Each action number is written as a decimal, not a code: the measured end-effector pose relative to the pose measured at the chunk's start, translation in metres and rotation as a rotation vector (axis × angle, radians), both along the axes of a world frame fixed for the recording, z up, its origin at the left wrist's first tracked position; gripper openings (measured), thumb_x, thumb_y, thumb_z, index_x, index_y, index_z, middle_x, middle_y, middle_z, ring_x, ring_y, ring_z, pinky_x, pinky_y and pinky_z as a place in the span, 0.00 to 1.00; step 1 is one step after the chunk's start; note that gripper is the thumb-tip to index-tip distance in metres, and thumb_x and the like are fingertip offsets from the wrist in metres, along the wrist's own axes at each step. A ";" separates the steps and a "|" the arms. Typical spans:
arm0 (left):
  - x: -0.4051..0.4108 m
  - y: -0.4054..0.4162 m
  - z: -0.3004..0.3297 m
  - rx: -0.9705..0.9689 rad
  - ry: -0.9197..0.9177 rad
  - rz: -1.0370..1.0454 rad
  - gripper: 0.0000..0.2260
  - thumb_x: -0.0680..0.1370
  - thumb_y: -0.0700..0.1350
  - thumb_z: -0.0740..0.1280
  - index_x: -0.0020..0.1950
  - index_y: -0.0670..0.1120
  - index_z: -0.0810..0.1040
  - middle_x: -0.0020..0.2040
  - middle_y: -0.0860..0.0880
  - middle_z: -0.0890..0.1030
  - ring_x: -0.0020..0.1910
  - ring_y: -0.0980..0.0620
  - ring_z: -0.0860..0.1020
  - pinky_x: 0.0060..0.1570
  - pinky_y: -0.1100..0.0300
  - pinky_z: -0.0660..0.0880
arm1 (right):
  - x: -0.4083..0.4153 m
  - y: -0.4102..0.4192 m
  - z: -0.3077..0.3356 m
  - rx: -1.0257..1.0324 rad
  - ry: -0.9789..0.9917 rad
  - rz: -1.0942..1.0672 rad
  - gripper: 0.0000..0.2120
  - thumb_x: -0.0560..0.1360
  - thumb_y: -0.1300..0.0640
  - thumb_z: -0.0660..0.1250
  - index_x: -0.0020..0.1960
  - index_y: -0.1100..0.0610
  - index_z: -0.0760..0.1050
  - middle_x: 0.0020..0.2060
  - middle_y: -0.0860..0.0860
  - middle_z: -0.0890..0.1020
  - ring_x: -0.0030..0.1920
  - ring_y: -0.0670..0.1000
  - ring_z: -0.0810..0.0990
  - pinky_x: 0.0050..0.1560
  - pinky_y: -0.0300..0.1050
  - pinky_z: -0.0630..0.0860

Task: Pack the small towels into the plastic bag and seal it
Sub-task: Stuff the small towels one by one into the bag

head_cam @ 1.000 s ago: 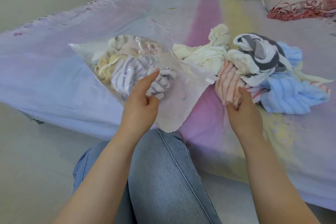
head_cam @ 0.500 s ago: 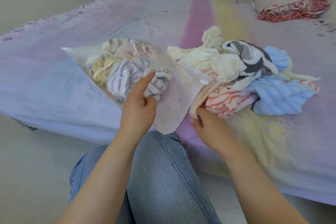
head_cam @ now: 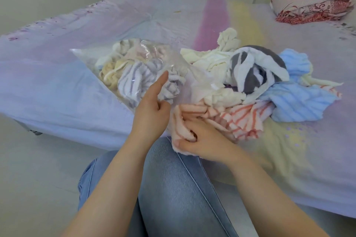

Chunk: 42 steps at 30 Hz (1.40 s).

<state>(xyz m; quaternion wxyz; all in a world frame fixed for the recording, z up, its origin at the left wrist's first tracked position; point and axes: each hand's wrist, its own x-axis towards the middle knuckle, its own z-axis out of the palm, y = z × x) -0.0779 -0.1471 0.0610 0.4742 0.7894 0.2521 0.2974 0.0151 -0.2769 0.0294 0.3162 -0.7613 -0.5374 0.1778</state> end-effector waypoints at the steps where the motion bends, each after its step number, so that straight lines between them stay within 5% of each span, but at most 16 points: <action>1: -0.002 0.001 0.000 -0.002 0.002 0.002 0.33 0.76 0.33 0.56 0.73 0.63 0.63 0.62 0.71 0.72 0.24 0.59 0.66 0.36 0.60 0.71 | -0.002 0.001 -0.007 -0.032 -0.027 -0.078 0.11 0.70 0.47 0.69 0.50 0.44 0.71 0.55 0.41 0.75 0.55 0.46 0.75 0.55 0.46 0.72; 3: -0.006 0.002 0.001 -0.005 0.004 0.004 0.32 0.76 0.33 0.56 0.74 0.62 0.63 0.65 0.70 0.71 0.24 0.59 0.65 0.36 0.61 0.70 | -0.006 -0.001 -0.021 -0.067 -0.157 -0.288 0.31 0.68 0.42 0.69 0.68 0.43 0.61 0.72 0.47 0.62 0.64 0.53 0.68 0.61 0.51 0.70; 6: -0.008 0.004 0.001 -0.021 -0.017 0.002 0.31 0.76 0.32 0.56 0.74 0.59 0.65 0.70 0.65 0.70 0.23 0.59 0.65 0.35 0.68 0.68 | 0.000 -0.009 -0.031 -0.264 -0.261 -0.486 0.50 0.68 0.36 0.67 0.76 0.45 0.37 0.77 0.51 0.42 0.74 0.59 0.53 0.70 0.57 0.57; 9: -0.007 0.002 0.002 -0.028 -0.027 -0.005 0.31 0.76 0.32 0.56 0.74 0.59 0.64 0.71 0.64 0.70 0.22 0.59 0.64 0.35 0.67 0.68 | 0.017 -0.009 -0.037 -0.486 -0.216 -0.475 0.45 0.72 0.39 0.64 0.77 0.51 0.39 0.76 0.56 0.54 0.73 0.61 0.60 0.68 0.55 0.63; 11: -0.005 0.001 0.002 -0.025 -0.028 -0.007 0.32 0.76 0.32 0.56 0.74 0.60 0.64 0.71 0.65 0.70 0.22 0.59 0.65 0.35 0.65 0.68 | 0.024 -0.006 -0.034 -0.446 -0.162 -0.445 0.33 0.74 0.43 0.62 0.75 0.53 0.56 0.71 0.54 0.67 0.68 0.59 0.68 0.60 0.49 0.69; 13: -0.006 0.002 0.001 -0.022 -0.028 -0.018 0.32 0.76 0.32 0.56 0.74 0.60 0.64 0.71 0.65 0.69 0.22 0.59 0.65 0.35 0.66 0.68 | 0.021 -0.007 -0.024 -0.301 -0.057 -0.389 0.17 0.75 0.46 0.62 0.63 0.49 0.71 0.58 0.50 0.79 0.60 0.55 0.75 0.54 0.46 0.72; 16: -0.010 0.006 0.000 -0.035 -0.022 -0.031 0.31 0.77 0.32 0.56 0.74 0.60 0.65 0.69 0.67 0.70 0.25 0.60 0.68 0.37 0.65 0.72 | 0.002 -0.013 0.008 0.059 0.364 -0.224 0.11 0.76 0.55 0.66 0.57 0.47 0.77 0.47 0.40 0.82 0.50 0.41 0.80 0.51 0.41 0.74; 19: -0.013 0.012 0.001 -0.137 -0.063 -0.029 0.26 0.79 0.35 0.57 0.70 0.60 0.69 0.66 0.68 0.72 0.55 0.64 0.78 0.62 0.63 0.73 | -0.022 -0.016 0.036 0.393 0.661 -0.020 0.13 0.75 0.62 0.68 0.56 0.50 0.77 0.45 0.37 0.83 0.48 0.35 0.80 0.49 0.30 0.74; 21: -0.014 0.016 0.004 -0.242 -0.100 -0.003 0.23 0.80 0.36 0.57 0.68 0.60 0.73 0.67 0.60 0.76 0.65 0.61 0.74 0.68 0.53 0.71 | -0.030 -0.008 0.038 0.667 0.487 -0.134 0.14 0.72 0.60 0.70 0.54 0.45 0.74 0.44 0.33 0.82 0.47 0.33 0.79 0.48 0.27 0.73; 24: -0.016 0.016 0.007 -0.267 -0.104 0.006 0.25 0.79 0.36 0.55 0.70 0.57 0.72 0.67 0.37 0.74 0.58 0.49 0.80 0.59 0.47 0.77 | -0.024 0.014 0.018 0.919 0.243 -0.428 0.14 0.71 0.59 0.70 0.55 0.52 0.73 0.49 0.40 0.81 0.52 0.38 0.79 0.53 0.34 0.74; 25: -0.017 0.016 0.007 -0.236 -0.110 -0.005 0.25 0.78 0.35 0.55 0.71 0.56 0.71 0.69 0.38 0.73 0.62 0.45 0.78 0.63 0.44 0.74 | -0.018 0.024 0.009 0.857 0.135 -0.463 0.15 0.71 0.59 0.69 0.56 0.54 0.72 0.51 0.48 0.81 0.54 0.46 0.80 0.54 0.40 0.74; 27: -0.018 0.013 0.008 -0.171 -0.135 -0.009 0.27 0.77 0.33 0.55 0.72 0.55 0.70 0.70 0.51 0.74 0.62 0.46 0.77 0.66 0.48 0.72 | -0.002 0.040 -0.018 0.364 -0.155 -0.389 0.16 0.73 0.56 0.66 0.60 0.54 0.72 0.55 0.56 0.79 0.56 0.57 0.78 0.52 0.47 0.73; 30: -0.019 0.012 0.008 -0.117 -0.158 -0.002 0.28 0.77 0.30 0.54 0.73 0.54 0.69 0.69 0.61 0.73 0.30 0.52 0.73 0.35 0.65 0.75 | 0.017 0.049 -0.035 -0.243 -0.174 -0.183 0.15 0.77 0.46 0.58 0.61 0.49 0.71 0.59 0.52 0.78 0.59 0.55 0.76 0.55 0.48 0.72; 34: -0.019 0.015 0.007 -0.085 -0.152 -0.007 0.29 0.77 0.30 0.54 0.70 0.57 0.70 0.68 0.62 0.74 0.28 0.63 0.71 0.33 0.67 0.71 | 0.026 0.041 -0.014 -0.094 0.152 -0.049 0.17 0.76 0.46 0.64 0.64 0.48 0.73 0.57 0.44 0.79 0.55 0.44 0.77 0.56 0.44 0.72; 38: -0.021 0.019 0.008 -0.056 -0.118 -0.024 0.29 0.77 0.31 0.55 0.69 0.61 0.69 0.67 0.64 0.74 0.29 0.55 0.69 0.33 0.62 0.72 | 0.044 0.005 -0.012 -0.251 0.178 -0.089 0.44 0.64 0.32 0.71 0.74 0.36 0.53 0.72 0.47 0.61 0.71 0.49 0.64 0.71 0.51 0.64; 42: -0.016 0.015 0.002 -0.063 -0.107 -0.027 0.28 0.77 0.31 0.55 0.68 0.60 0.69 0.65 0.66 0.75 0.28 0.58 0.69 0.33 0.63 0.72 | 0.030 -0.006 -0.038 -0.373 0.385 -0.015 0.59 0.60 0.34 0.76 0.76 0.40 0.38 0.73 0.40 0.63 0.68 0.44 0.69 0.60 0.44 0.74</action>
